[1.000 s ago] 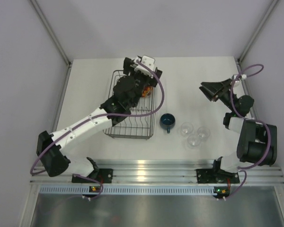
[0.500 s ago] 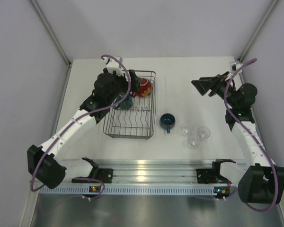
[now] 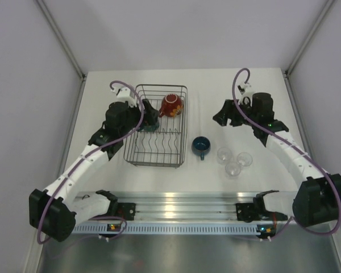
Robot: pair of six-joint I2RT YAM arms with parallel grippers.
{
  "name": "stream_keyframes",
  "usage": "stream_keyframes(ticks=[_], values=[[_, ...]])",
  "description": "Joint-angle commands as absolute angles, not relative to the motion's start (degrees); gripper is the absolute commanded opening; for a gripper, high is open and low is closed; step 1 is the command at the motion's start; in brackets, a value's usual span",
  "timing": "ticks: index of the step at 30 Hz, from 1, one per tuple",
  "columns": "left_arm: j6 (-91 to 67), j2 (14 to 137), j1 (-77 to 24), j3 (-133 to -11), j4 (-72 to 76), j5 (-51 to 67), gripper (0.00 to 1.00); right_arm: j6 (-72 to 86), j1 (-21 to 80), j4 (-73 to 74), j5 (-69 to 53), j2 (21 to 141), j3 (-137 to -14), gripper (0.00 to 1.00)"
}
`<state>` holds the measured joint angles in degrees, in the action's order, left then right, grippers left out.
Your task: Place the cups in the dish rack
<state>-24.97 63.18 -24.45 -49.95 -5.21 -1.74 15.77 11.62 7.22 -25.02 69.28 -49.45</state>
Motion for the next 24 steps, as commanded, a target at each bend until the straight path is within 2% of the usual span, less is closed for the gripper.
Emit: stream_keyframes(ticks=[1, 7, 11, 24], values=[[-25.49, 59.33, -24.17, -48.78, -3.69, -1.67, 0.99, 10.20, 15.89, 15.89, -16.71, 70.92, -55.19, 0.77], [-26.36, 60.20, -23.38, -49.22, -7.11, -0.35, 0.99, 7.04, 22.04, 22.93, -8.36, 75.84, -59.06, 0.75], [-27.07, 60.74, -23.12, -48.43, -7.03, 1.76, 0.99, 6.68, 24.08, 25.57, -5.72, 79.44, -60.20, 0.70], [-26.10, 60.29, -22.94, -47.81, -8.00, 0.61, 0.99, 7.12, 29.35, 24.44, -6.59, 87.62, -61.61, 0.63]])
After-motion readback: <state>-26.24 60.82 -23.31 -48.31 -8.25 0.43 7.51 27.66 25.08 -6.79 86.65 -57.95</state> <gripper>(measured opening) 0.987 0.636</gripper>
